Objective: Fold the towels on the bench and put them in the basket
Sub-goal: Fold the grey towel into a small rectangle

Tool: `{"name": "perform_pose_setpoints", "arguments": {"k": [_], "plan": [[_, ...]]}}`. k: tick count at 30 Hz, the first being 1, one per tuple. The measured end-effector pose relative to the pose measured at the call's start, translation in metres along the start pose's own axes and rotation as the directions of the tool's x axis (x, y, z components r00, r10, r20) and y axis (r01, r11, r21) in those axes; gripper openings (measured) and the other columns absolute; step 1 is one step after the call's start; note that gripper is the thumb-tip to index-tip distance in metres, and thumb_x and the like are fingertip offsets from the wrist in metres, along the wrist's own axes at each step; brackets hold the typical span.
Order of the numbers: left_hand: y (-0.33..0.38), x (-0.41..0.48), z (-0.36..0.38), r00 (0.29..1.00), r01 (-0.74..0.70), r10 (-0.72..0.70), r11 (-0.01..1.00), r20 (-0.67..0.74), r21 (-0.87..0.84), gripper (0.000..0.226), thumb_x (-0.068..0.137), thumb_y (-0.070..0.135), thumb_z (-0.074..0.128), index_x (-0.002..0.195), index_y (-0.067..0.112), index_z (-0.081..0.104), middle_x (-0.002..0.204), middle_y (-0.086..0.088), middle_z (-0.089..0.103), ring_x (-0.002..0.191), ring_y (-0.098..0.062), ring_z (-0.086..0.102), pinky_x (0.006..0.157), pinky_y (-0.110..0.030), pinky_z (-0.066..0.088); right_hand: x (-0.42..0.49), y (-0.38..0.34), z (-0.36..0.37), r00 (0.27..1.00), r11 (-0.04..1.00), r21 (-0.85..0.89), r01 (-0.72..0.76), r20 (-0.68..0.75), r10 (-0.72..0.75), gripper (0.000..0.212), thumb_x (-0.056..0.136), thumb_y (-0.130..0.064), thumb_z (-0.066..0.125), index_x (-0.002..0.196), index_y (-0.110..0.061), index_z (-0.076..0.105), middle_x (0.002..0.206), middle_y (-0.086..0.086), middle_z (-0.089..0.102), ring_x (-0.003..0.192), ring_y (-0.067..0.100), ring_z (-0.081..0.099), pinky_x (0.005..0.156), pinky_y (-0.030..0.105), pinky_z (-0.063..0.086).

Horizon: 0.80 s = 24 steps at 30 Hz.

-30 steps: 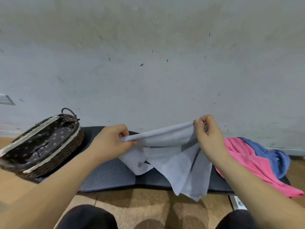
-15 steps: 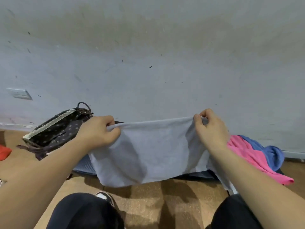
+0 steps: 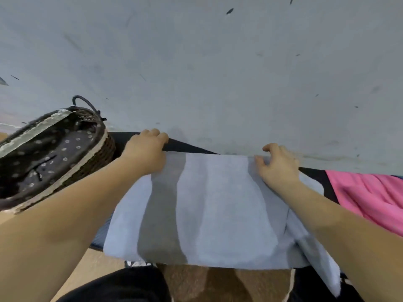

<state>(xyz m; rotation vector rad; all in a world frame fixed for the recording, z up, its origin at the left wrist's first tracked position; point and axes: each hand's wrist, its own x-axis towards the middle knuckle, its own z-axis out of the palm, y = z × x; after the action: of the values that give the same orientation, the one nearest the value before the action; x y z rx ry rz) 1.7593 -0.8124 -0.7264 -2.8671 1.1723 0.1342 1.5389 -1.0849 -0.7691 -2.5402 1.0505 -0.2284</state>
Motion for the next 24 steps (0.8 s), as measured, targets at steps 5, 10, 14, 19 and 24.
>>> {"name": "perform_pose_setpoints", "arguments": {"k": [5, 10, 14, 19, 24], "plan": [[0.037, -0.026, 0.032, 0.995, 0.093, -0.089, 0.992, 0.043, -0.085, 0.059, 0.096, 0.041, 0.053, 0.151, 0.021, 0.044, 0.164, -0.008, 0.032, 0.152, -0.030, 0.026, 0.122, -0.046, 0.027, -0.030, -0.002, 0.007, 0.979, 0.983, -0.015, 0.183, 0.096, -0.181, 0.068, 0.089, -0.049, 0.048, 0.145, -0.011, 0.053, 0.158, 0.015, 0.041, 0.153, 0.039, 0.023, 0.122, 0.052, 0.021], [0.073, -0.078, 0.034, 0.887, 0.370, -0.291, 0.912, 0.359, -0.176, 0.089, 0.091, 0.077, 0.040, 0.162, 0.037, 0.004, 0.172, -0.007, -0.016, 0.157, -0.041, -0.013, 0.122, -0.066, 0.006, -0.081, -0.020, -0.020, 0.904, 0.982, -0.040, 0.185, 0.398, -0.154, 0.076, 0.096, -0.067, 0.042, 0.162, -0.037, 0.019, 0.173, 0.004, -0.002, 0.159, 0.027, -0.009, 0.128, 0.042, 0.001], [0.080, -0.102, 0.053, 0.840, 0.427, -0.309, 0.884, 0.446, -0.192, 0.101, 0.082, 0.091, 0.024, 0.159, 0.042, -0.017, 0.166, -0.007, -0.035, 0.152, -0.046, -0.029, 0.116, -0.075, -0.006, -0.118, -0.013, -0.010, 0.827, 0.980, -0.152, 0.127, 0.562, -0.020, 0.086, 0.088, -0.087, 0.025, 0.158, -0.052, -0.011, 0.168, -0.001, -0.029, 0.154, 0.032, -0.028, 0.126, 0.049, -0.009], [0.061, -0.093, 0.070, 0.878, 0.365, -0.271, 0.912, 0.393, -0.186, 0.100, 0.079, 0.094, 0.018, 0.157, 0.046, -0.022, 0.164, -0.007, -0.039, 0.150, -0.044, -0.034, 0.113, -0.076, -0.014, -0.130, -0.014, 0.024, 0.862, 0.948, -0.278, 0.158, 0.508, 0.005, 0.089, 0.085, -0.089, 0.007, 0.154, -0.046, -0.029, 0.162, 0.005, -0.043, 0.147, 0.036, -0.041, 0.122, 0.053, -0.019], [0.033, -0.069, 0.063, 0.942, 0.321, -0.334, 0.891, 0.016, -0.320, 0.049, 0.103, 0.059, 0.029, 0.143, 0.039, 0.047, 0.162, -0.006, 0.031, 0.146, -0.039, 0.026, 0.112, -0.057, 0.023, -0.120, -0.034, 0.033, 0.917, 0.942, -0.246, 0.229, 0.378, -0.124, 0.086, 0.090, -0.086, 0.010, 0.159, -0.042, -0.017, 0.166, 0.000, -0.034, 0.151, 0.026, -0.035, 0.123, 0.052, -0.018]]}}
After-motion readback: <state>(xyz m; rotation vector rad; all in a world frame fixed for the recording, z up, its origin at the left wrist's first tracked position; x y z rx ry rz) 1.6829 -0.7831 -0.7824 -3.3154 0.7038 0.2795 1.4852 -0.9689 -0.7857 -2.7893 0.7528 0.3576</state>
